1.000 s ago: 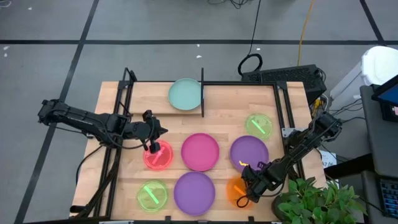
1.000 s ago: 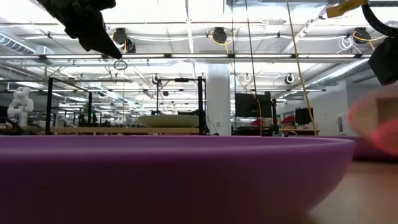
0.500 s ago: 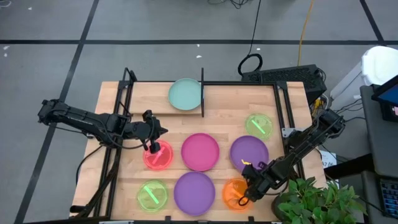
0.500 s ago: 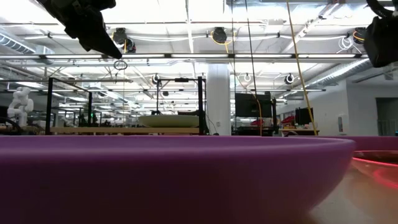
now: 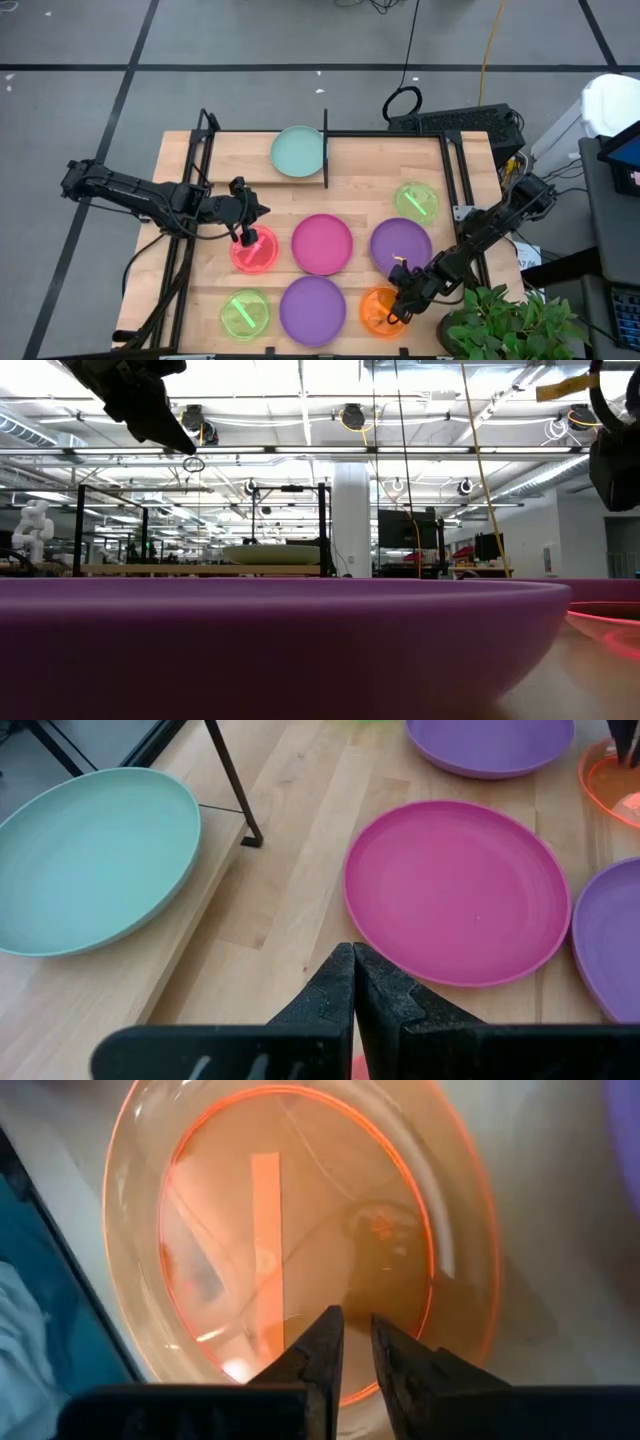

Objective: Place and stack plates onto a shelf
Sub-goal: Put the orange transparent plate on the shelf, then put the transparent orange plate on the shelf

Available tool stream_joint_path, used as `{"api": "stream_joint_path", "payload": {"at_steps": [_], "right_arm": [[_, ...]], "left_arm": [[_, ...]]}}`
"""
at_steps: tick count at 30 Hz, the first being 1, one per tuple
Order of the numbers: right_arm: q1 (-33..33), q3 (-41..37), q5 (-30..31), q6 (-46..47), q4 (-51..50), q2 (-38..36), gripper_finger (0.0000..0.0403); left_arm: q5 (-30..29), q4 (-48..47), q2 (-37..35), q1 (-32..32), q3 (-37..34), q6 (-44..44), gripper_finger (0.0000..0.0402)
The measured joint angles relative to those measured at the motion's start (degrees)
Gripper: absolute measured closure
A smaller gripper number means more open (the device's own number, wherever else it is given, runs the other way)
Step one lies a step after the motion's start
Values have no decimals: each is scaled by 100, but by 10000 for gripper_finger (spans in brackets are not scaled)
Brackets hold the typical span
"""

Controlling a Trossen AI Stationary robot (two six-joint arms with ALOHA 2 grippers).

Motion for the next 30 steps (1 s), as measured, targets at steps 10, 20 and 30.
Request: {"api": "stream_joint_path", "payload": {"at_steps": [10,20,30], "right_arm": [[1,-134,-49,57,382,-43,400],[4,-155,103,-32,365,-399,402],[4,-151,-16,275,379,-549,401]], "left_arm": [[0,0,0,0,0,0,394],[0,4,2,0,0,0,394],[0,7,1,0,0,0,394]]}}
